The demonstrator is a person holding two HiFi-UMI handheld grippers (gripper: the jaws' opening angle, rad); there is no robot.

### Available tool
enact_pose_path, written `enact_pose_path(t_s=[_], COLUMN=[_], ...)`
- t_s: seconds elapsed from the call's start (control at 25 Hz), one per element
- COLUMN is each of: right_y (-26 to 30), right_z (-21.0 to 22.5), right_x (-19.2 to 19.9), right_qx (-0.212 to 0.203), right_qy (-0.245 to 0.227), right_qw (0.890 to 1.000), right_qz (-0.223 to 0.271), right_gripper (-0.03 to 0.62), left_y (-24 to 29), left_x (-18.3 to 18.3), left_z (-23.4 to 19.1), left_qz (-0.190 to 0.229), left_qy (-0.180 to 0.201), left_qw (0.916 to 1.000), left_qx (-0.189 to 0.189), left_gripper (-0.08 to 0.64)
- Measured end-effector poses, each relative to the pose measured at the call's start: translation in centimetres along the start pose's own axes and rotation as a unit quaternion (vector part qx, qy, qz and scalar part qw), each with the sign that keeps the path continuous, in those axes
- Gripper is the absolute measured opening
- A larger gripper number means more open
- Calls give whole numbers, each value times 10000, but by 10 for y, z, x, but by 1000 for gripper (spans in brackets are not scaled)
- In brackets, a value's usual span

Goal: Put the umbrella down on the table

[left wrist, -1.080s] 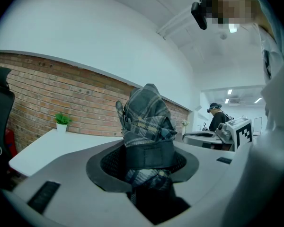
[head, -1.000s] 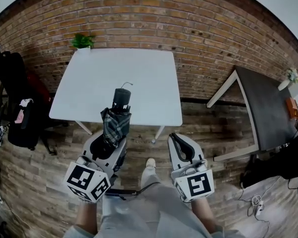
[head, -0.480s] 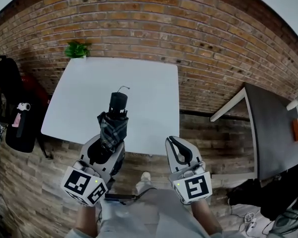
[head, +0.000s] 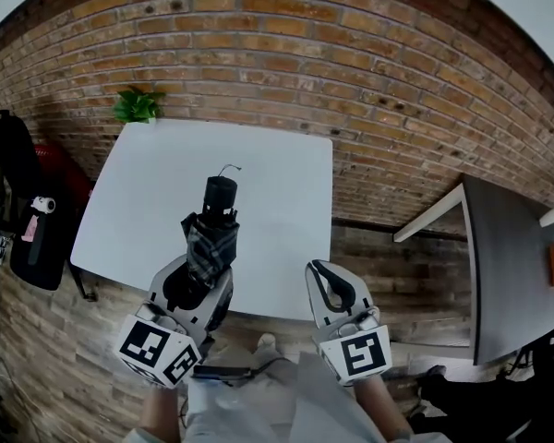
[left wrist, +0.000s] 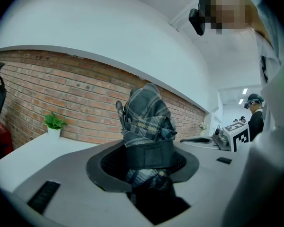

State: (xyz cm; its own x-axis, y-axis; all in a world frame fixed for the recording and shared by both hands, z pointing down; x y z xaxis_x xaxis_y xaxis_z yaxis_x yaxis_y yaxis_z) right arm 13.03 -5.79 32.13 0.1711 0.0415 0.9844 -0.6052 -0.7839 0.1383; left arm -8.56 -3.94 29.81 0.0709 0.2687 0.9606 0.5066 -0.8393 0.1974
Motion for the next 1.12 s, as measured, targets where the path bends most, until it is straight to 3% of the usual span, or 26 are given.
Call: enact_pose_path(t_s=[0.28, 0.52, 1.12], right_y=[14, 45, 58], right_z=[11, 23, 22], right_x=[-4, -34, -28], right_qx=[117, 355, 515], right_qy=[52, 111, -19], right_qw=[9998, 9990, 9986], right_qz=[-182, -238, -74], right_gripper=[49, 49, 49], left_y=[21, 43, 50], left_x=[-12, -48, -46], left_z=[-13, -42, -56], left_qz=[3, -137, 53], left_qy=[30, 105, 341], left_qw=[9999, 9993, 9987], left_qx=[138, 318, 374], left_gripper=[207, 207, 207])
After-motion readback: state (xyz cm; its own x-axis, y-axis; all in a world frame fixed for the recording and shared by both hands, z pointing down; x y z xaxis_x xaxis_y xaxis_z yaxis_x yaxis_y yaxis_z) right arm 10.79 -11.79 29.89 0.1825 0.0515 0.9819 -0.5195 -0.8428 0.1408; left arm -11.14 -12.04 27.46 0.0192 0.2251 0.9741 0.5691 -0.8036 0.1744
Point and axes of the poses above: the fingertips, and each gripper's own axes: y forward along the fingers, z to its right, x out of its underside, the point moved 7 cm from there along -y, backward along the fingers, and after that the axes turned 3 degrees about -z, right-handed, at the moved point
